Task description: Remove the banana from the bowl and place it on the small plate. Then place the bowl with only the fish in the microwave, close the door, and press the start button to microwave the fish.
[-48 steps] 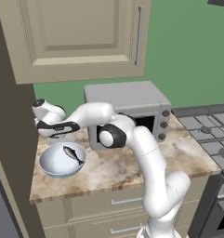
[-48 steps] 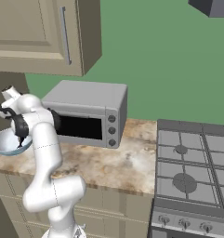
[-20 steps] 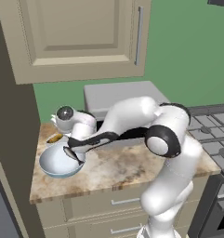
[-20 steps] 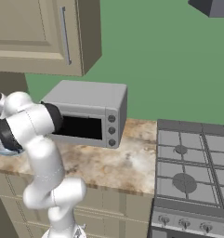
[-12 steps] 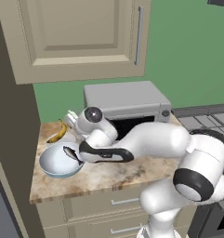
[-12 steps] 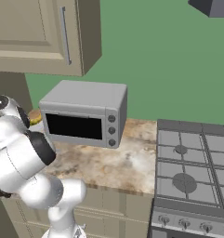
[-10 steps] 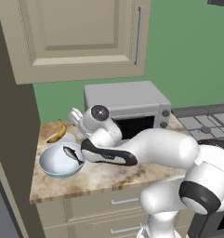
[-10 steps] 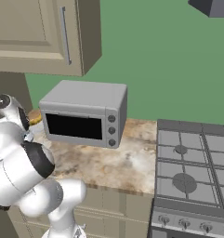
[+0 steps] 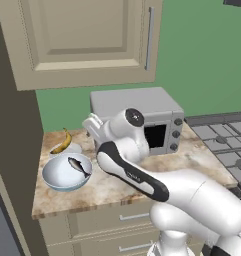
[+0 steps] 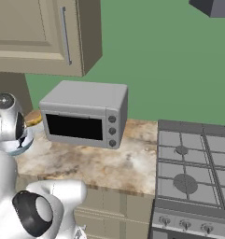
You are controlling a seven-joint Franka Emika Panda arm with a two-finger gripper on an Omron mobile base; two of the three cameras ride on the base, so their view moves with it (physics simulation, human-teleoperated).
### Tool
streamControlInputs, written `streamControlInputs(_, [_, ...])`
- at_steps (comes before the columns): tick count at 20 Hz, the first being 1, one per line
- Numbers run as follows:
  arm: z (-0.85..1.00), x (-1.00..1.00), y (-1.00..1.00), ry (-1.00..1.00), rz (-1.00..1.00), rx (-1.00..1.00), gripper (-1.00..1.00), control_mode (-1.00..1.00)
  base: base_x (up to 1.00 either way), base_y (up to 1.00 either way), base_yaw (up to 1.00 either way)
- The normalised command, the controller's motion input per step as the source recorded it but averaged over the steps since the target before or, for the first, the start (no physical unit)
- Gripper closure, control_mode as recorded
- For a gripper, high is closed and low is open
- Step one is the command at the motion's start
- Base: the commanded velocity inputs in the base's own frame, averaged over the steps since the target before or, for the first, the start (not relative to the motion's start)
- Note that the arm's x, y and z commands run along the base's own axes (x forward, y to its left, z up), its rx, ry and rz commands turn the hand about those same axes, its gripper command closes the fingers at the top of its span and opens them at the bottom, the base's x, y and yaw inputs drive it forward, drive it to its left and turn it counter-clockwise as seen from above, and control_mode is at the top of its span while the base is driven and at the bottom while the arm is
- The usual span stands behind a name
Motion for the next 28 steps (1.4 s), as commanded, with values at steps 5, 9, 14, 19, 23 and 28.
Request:
streamControlInputs(5, [-0.44,-0.24,-0.05,0.07,0.13,0.00,-1.00,-1.00,0.00,0.00,0.00])
streamControlInputs(9, [-0.19,0.00,-0.07,0.05,0.07,0.00,-1.00,-1.00,0.00,0.00,0.00])
streamControlInputs(14, [-0.16,0.05,-0.02,0.00,0.12,0.00,-1.00,-1.00,0.00,0.00,0.00])
streamControlInputs(19, [-0.18,0.08,-0.05,0.00,0.12,-0.01,-1.00,-1.00,0.00,0.00,0.00])
streamControlInputs(23, [-0.17,-0.01,-0.18,0.02,0.02,-0.01,-1.00,-1.00,0.00,0.00,0.00])
streamControlInputs(28, [-0.59,0.45,0.21,0.14,0.01,-0.14,-1.00,-1.00,0.00,0.00,0.00])
